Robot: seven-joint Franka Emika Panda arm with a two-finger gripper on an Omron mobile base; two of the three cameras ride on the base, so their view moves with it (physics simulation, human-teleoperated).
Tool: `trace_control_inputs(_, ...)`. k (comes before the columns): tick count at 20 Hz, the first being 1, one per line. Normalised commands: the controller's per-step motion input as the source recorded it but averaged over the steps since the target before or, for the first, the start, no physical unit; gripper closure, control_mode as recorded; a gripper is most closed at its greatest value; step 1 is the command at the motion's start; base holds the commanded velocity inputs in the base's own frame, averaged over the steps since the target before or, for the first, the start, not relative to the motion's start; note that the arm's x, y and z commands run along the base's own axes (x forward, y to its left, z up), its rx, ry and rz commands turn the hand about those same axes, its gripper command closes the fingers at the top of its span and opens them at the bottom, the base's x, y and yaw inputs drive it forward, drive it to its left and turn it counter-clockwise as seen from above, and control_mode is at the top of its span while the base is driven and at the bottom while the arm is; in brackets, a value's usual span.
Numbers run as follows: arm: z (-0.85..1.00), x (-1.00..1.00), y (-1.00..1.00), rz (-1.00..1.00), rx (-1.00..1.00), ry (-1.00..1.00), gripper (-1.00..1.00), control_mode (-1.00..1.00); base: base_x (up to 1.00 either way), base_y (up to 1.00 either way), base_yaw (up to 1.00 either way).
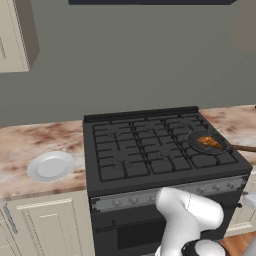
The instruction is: Pick the croissant and place it on the pan. Then turn on the stove to warm the croissant.
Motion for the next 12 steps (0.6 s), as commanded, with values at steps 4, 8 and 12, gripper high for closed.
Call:
trace_control_inputs(4,-0.16,0.19,-0.13,0.0,0.0,0.0,-1.0,-1.0,0.0,0.0,0.0)
trace_control_inputs(8,-0.21,0.16,-0.25,0.0,0.0,0.0,-1.0,-1.0,0.0,0.0,0.0)
trace_control_inputs(12,-0.23,0.12,-0.2,0.0,0.0,-0.03,-1.0,-1.0,0.0,0.0,0.0)
